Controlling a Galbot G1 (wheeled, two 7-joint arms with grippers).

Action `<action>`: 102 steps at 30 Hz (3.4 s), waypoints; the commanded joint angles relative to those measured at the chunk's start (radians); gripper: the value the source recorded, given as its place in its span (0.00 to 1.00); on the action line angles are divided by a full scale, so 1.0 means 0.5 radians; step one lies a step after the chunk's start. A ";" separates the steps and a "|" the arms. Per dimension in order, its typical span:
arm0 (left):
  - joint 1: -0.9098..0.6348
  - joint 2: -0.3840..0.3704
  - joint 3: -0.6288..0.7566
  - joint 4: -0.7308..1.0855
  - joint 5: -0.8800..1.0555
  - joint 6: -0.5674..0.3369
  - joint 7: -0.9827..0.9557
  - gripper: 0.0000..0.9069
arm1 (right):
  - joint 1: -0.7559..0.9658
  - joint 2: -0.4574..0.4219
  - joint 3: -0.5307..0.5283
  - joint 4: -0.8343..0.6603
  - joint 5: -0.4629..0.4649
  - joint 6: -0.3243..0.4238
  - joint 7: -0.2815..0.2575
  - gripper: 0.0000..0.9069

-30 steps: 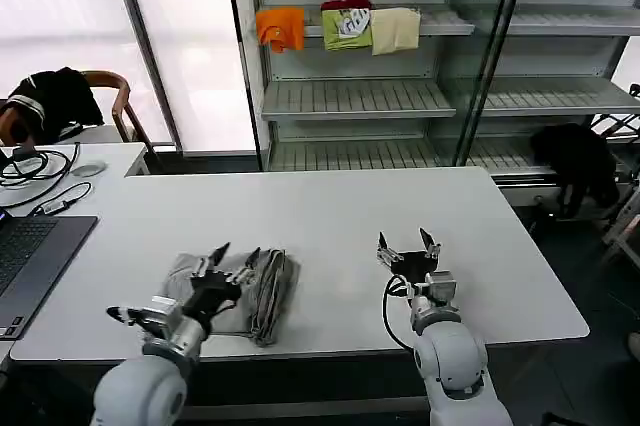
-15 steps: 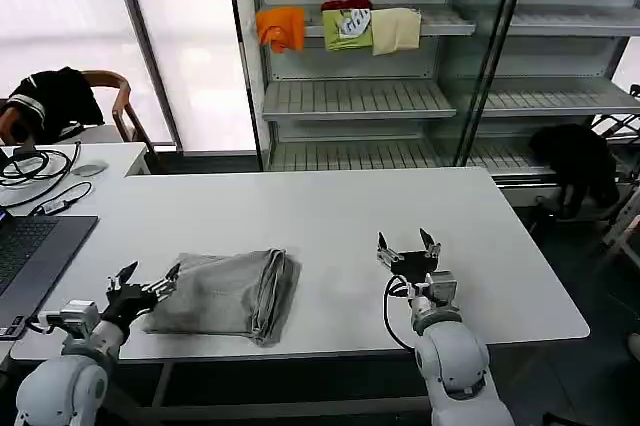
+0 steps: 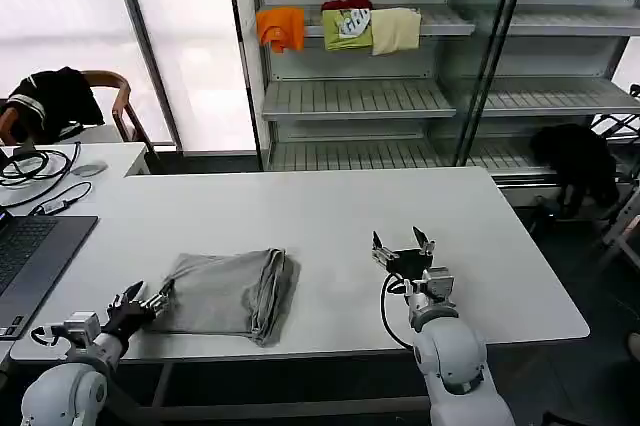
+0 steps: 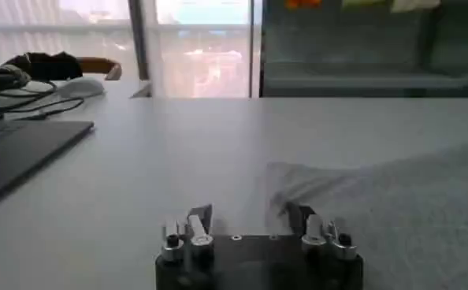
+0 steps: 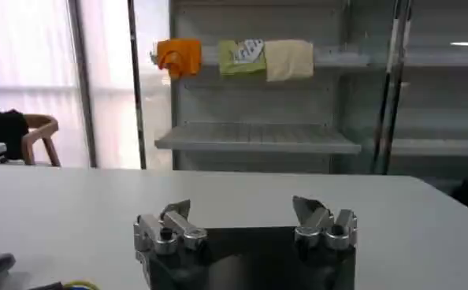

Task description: Fold and organize the clothes.

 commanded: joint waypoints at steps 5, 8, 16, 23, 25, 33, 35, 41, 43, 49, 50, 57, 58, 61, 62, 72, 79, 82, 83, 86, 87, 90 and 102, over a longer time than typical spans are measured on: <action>0.021 -0.026 0.014 0.023 -0.017 -0.007 0.051 0.02 | 0.009 -0.002 0.007 -0.024 0.015 -0.007 0.003 1.00; 0.031 -0.042 0.023 0.004 -0.058 -0.001 0.054 0.02 | 0.011 -0.002 0.008 -0.027 0.015 -0.008 0.009 1.00; 0.035 -0.066 0.015 -0.011 -0.388 -0.001 0.041 0.01 | 0.007 0.002 0.010 -0.034 0.007 -0.010 0.027 1.00; -0.003 -0.054 -0.098 -0.013 -0.672 -0.008 0.002 0.01 | -0.001 -0.006 0.017 -0.027 0.006 -0.009 0.033 1.00; -0.010 0.016 -0.172 -0.018 -0.590 -0.021 0.018 0.00 | -0.001 -0.009 0.020 -0.027 0.006 -0.009 0.034 1.00; -0.059 0.438 -0.542 0.042 -0.039 -0.063 0.139 0.00 | 0.009 -0.012 0.013 -0.053 0.010 -0.002 0.036 1.00; -0.085 0.524 -0.604 0.064 0.058 -0.066 0.147 0.00 | 0.011 -0.012 0.011 -0.058 0.012 0.001 0.036 1.00; -0.239 0.752 -0.709 0.060 0.313 -0.029 0.141 0.00 | 0.012 -0.018 0.012 -0.079 0.022 0.013 0.033 1.00; -0.286 0.794 -0.703 -0.006 0.355 0.014 0.128 0.00 | 0.010 -0.020 0.014 -0.083 0.026 0.017 0.032 1.00; -0.314 0.736 -0.591 -0.341 0.427 0.125 0.068 0.00 | -0.012 -0.044 0.043 -0.095 0.058 0.042 0.028 1.00; -0.266 0.657 -0.528 -0.435 0.501 0.124 0.065 0.00 | -0.022 -0.050 0.052 -0.099 0.065 0.049 0.027 1.00; -0.004 -0.105 0.196 -0.523 0.967 -0.032 -0.014 0.01 | -0.083 -0.067 0.087 -0.142 0.075 0.098 0.026 1.00; 0.009 -0.171 0.264 -0.505 0.979 -0.036 -0.031 0.01 | -0.089 -0.068 0.093 -0.152 0.075 0.104 0.026 1.00; 0.015 -0.390 0.598 -0.448 0.990 -0.005 -0.151 0.01 | -0.101 -0.081 0.105 -0.180 0.073 0.117 0.034 1.00; 0.005 -0.420 0.683 -0.443 0.986 0.019 -0.171 0.01 | -0.102 -0.084 0.108 -0.189 0.073 0.118 0.040 1.00; -0.254 -0.429 0.998 -0.337 0.625 0.042 -0.379 0.02 | -0.077 -0.067 0.089 -0.147 0.055 0.091 0.031 1.00; -0.455 -0.536 1.222 -0.064 0.493 -0.031 -0.496 0.02 | -0.039 -0.054 0.055 -0.059 0.072 0.078 -0.038 1.00; -0.560 -0.657 1.308 0.112 0.504 -0.104 -0.567 0.03 | -0.014 -0.048 0.040 -0.030 0.116 0.058 -0.055 1.00; -0.583 -0.701 1.320 0.154 0.511 -0.127 -0.576 0.12 | -0.012 -0.048 0.039 -0.029 0.124 0.055 -0.056 1.00; -0.666 -0.780 1.385 0.340 0.547 -0.151 -0.586 1.00 | 0.017 -0.039 0.023 -0.005 0.200 0.018 -0.074 1.00; -0.672 -0.797 1.413 0.372 0.547 -0.149 -0.585 1.00 | 0.029 -0.033 0.018 -0.003 0.236 -0.004 -0.077 1.00; -0.642 -0.790 1.434 0.310 0.529 -0.143 -0.556 1.00 | 0.068 -0.018 0.007 -0.021 0.366 -0.059 -0.084 1.00; -0.455 -0.400 1.110 -0.306 0.262 -0.057 -0.528 1.00 | 0.239 0.108 -0.273 -0.229 1.004 -0.205 -0.090 1.00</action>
